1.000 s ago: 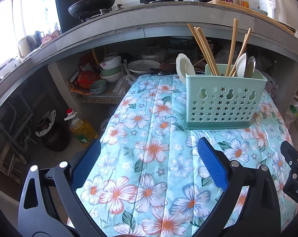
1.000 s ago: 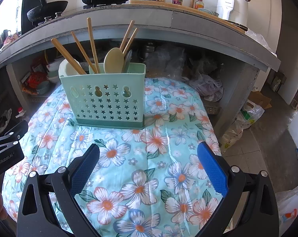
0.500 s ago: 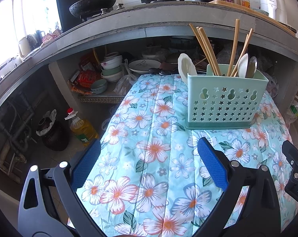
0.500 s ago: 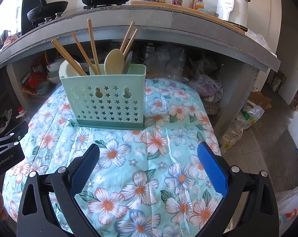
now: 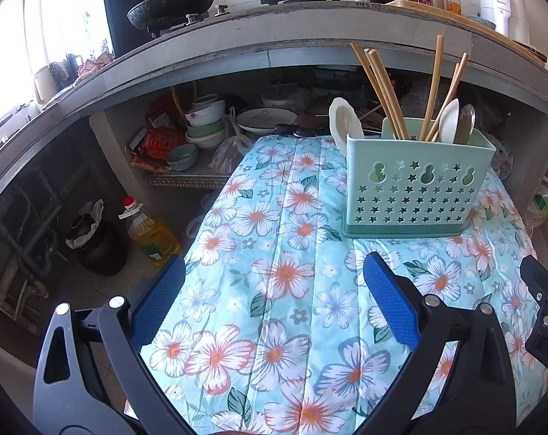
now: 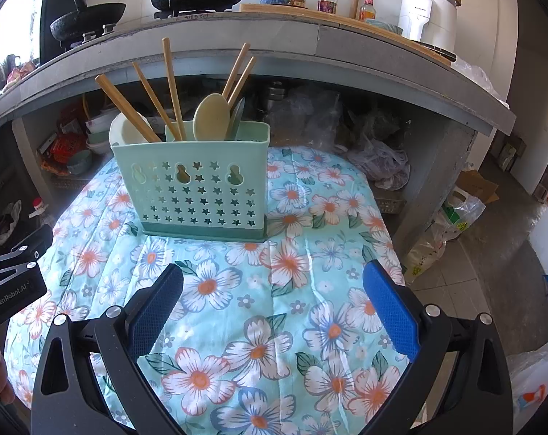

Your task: Organize utensils

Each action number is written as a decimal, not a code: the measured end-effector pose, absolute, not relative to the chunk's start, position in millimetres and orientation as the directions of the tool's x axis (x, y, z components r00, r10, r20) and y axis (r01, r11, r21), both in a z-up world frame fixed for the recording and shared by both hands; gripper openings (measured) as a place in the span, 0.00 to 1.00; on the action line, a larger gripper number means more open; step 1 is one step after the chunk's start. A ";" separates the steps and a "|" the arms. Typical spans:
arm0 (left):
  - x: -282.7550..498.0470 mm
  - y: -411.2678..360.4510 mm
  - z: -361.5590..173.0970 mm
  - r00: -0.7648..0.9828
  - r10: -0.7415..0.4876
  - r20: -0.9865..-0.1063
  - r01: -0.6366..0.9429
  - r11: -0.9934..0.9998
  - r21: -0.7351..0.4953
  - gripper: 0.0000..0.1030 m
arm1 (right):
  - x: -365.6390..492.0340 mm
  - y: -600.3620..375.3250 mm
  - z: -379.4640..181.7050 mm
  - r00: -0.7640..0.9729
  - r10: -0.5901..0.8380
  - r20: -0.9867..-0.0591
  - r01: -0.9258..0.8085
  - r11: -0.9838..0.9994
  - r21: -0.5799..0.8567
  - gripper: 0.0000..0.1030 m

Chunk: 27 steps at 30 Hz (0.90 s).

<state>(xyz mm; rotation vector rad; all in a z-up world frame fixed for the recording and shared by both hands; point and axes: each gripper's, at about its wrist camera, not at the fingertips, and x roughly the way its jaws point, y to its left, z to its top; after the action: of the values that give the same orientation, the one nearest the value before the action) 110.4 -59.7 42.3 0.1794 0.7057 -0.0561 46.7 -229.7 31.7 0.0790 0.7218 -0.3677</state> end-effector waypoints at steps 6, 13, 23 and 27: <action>110.7 -59.8 42.4 0.759 0.010 -0.651 0.110 0.983 0.143 0.92 | 48.6 -229.2 32.2 0.691 -0.303 -0.657 0.355 0.933 -0.056 0.94; 110.6 -59.5 42.3 0.759 0.010 -0.651 0.110 0.984 0.143 0.92 | 48.9 -228.7 32.5 0.693 -0.300 -0.656 0.354 0.934 -0.054 0.94; 110.9 -59.4 42.6 0.758 0.010 -0.652 0.111 0.983 0.144 0.92 | 48.1 -229.5 32.0 0.691 -0.301 -0.657 0.355 0.933 -0.054 0.94; 110.3 -59.6 42.2 0.758 0.011 -0.653 0.110 0.983 0.144 0.92 | 47.6 -228.7 32.3 0.691 -0.302 -0.657 0.357 0.933 -0.052 0.94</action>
<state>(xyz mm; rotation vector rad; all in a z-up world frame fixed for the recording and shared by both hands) 110.3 -59.6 42.2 0.1780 0.7102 -0.0544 47.6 -228.7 32.3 0.0818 0.7192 -0.3686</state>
